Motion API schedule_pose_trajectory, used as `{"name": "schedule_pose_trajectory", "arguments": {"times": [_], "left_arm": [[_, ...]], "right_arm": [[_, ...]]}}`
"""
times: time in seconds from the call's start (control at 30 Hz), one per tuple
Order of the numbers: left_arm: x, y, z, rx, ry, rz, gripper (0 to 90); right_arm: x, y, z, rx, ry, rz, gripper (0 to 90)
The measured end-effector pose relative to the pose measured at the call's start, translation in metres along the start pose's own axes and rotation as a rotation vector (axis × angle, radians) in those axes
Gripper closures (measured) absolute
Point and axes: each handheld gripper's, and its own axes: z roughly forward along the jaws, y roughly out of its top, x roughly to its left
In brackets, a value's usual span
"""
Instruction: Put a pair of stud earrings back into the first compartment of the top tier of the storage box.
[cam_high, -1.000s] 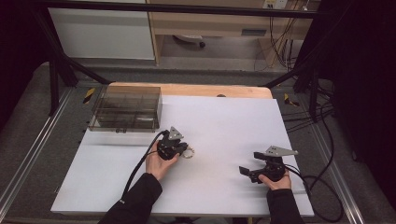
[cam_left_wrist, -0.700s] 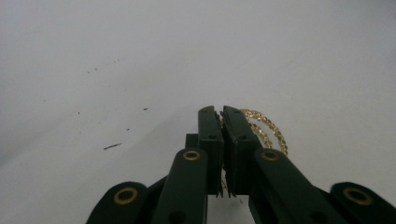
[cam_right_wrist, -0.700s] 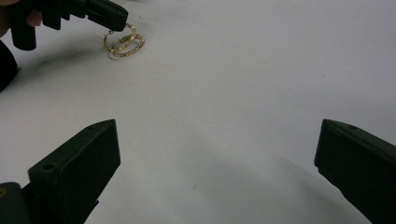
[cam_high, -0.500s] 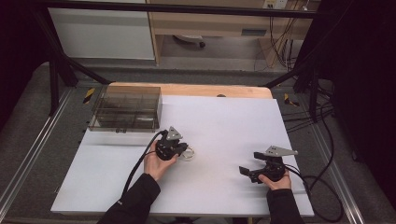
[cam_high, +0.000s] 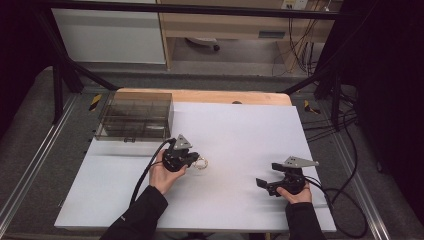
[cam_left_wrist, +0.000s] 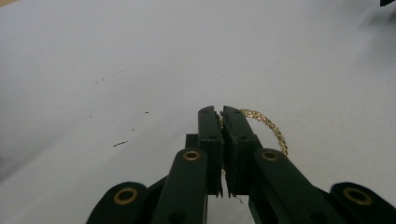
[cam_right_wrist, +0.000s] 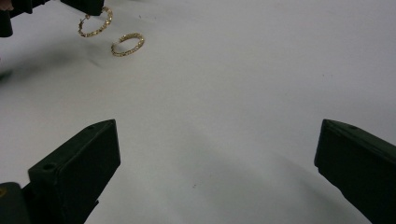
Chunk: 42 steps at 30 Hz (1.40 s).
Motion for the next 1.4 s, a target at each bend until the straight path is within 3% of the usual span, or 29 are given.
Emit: {"name": "schedule_pose_trajectory", "arguments": {"times": [0.67,1.4], "left_arm": [[0.008,-0.001,-0.03,-0.01,-0.005,0.0,86.6],[0.027,-0.011,-0.066,-0.005,0.036,-0.01,86.5]], "right_arm": [[0.0,0.0,0.001,0.0,-0.001,-0.003,0.6],[0.0,0.0,0.0,0.0,-0.003,-0.001,0.7]]}}
